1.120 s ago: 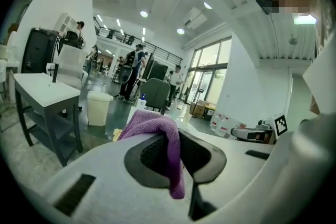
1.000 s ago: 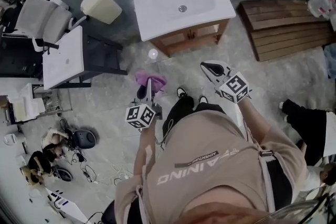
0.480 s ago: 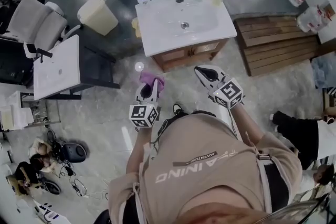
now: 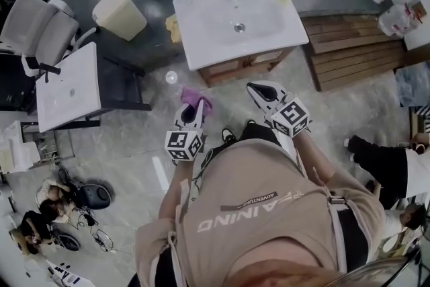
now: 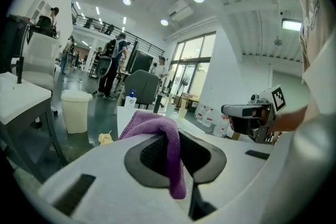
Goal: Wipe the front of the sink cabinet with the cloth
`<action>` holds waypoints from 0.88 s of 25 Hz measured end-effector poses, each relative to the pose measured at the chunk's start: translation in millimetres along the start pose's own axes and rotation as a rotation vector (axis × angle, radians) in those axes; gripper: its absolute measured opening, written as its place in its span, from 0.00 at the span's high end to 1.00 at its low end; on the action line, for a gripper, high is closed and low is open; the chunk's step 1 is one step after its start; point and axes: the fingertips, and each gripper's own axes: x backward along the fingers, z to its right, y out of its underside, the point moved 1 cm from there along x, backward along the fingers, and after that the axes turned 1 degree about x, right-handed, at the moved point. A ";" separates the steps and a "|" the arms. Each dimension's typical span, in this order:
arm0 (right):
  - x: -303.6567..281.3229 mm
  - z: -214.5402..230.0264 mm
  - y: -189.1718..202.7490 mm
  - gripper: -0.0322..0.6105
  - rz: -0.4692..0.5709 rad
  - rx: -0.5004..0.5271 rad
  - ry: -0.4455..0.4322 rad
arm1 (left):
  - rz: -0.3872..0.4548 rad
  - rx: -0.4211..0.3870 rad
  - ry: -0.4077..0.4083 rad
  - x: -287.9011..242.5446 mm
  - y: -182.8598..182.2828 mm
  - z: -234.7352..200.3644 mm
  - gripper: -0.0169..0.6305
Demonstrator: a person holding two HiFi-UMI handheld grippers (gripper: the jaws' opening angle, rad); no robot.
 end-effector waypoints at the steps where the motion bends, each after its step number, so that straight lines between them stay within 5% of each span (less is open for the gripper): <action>1: -2.4 1.7 0.6 0.93 0.002 -0.004 0.000 | 0.000 0.003 -0.007 -0.8 -1.6 -3.5 0.92; 18: 9.4 59.5 -9.7 0.93 0.047 -0.037 -0.063 | 0.016 0.023 -0.118 -32.6 -29.4 11.9 0.92; 22: 19.8 76.9 10.7 0.93 -0.015 0.007 -0.081 | 0.011 0.038 -0.159 -42.6 -26.0 22.0 0.92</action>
